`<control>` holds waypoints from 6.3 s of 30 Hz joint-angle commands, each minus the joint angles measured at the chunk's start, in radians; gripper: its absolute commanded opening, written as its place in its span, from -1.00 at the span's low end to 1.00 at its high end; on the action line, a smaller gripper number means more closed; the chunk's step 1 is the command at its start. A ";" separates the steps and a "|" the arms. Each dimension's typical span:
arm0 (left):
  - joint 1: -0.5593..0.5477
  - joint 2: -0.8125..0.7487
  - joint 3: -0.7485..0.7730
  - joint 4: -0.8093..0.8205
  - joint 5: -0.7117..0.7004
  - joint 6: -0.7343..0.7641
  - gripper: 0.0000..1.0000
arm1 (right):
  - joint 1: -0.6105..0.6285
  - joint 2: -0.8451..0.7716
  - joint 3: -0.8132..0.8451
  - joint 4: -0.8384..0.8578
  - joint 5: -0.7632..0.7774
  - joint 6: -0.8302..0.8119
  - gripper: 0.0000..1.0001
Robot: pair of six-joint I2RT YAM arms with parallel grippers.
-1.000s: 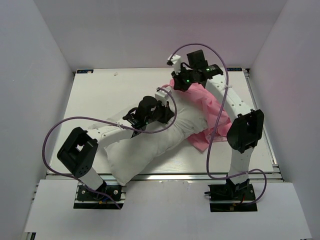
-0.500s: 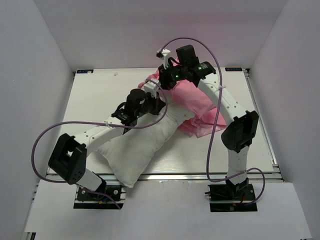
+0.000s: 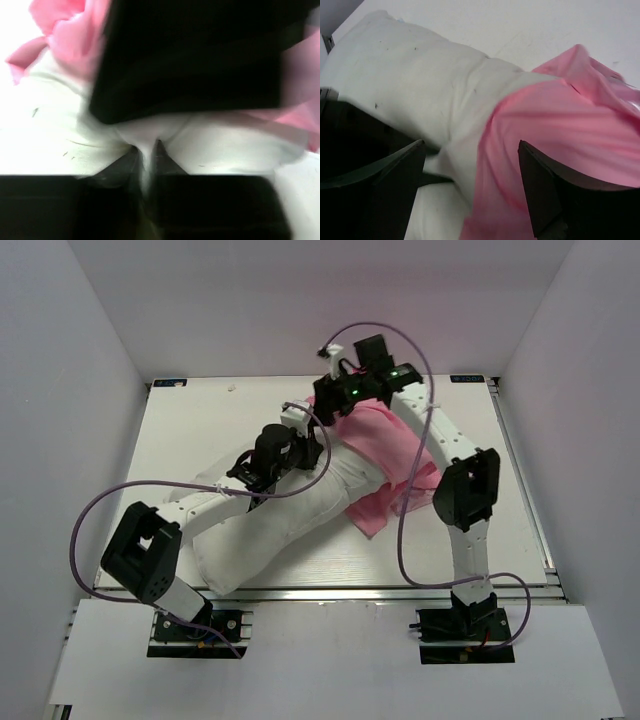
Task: Put the pillow into the pillowcase
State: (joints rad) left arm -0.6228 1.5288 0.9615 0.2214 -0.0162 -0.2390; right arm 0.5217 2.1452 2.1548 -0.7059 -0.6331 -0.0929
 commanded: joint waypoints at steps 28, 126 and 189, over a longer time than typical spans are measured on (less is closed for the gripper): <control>-0.390 -0.153 0.091 -0.415 -0.241 0.288 0.59 | -0.131 -0.777 -0.926 0.184 0.454 -0.438 0.65; 0.041 -0.033 0.111 0.541 -0.008 -0.522 -1.00 | 0.032 -0.352 -0.075 0.155 -0.021 0.030 -1.00; 0.523 -0.058 -0.300 0.631 0.249 -1.100 -1.00 | 0.077 -0.151 -0.211 0.611 0.287 0.541 -0.55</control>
State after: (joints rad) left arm -0.0998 1.4994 0.6777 0.8474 0.1886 -1.3575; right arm 0.6037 2.0132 1.8961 -0.1921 -0.2684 0.4252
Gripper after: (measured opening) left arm 0.019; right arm 0.256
